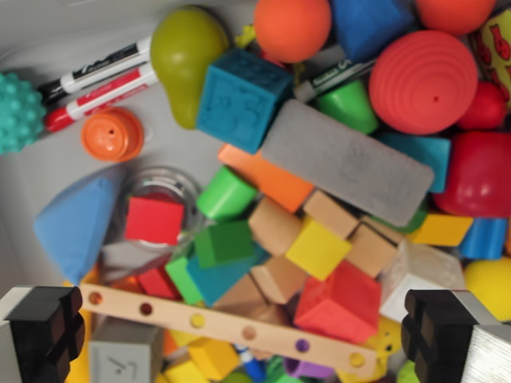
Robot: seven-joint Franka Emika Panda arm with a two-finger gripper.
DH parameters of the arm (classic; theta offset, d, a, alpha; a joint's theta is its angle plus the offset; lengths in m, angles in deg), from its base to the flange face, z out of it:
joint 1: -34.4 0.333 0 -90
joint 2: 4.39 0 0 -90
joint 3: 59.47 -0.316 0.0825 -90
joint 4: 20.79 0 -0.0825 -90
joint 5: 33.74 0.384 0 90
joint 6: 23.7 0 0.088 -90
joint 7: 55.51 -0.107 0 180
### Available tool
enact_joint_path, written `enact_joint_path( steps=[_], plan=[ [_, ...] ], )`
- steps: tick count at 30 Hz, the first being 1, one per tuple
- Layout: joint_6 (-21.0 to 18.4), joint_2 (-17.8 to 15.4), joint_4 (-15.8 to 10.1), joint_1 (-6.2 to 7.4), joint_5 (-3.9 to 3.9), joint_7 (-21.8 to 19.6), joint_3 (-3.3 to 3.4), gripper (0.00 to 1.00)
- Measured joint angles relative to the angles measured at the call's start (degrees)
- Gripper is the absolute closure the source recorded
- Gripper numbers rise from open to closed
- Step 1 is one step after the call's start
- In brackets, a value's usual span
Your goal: Pick an object from the bin
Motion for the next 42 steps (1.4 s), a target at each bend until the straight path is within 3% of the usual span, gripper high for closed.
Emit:
enact_joint_path(
  steps=[24, 42],
  plan=[
    [5.8, 2.85, -3.95, 3.33, -0.88, -19.48, 0.02, 0.0],
    [10.62, 6.59, -6.09, 6.65, -1.27, -37.23, 0.35, 0.0]
  ],
)
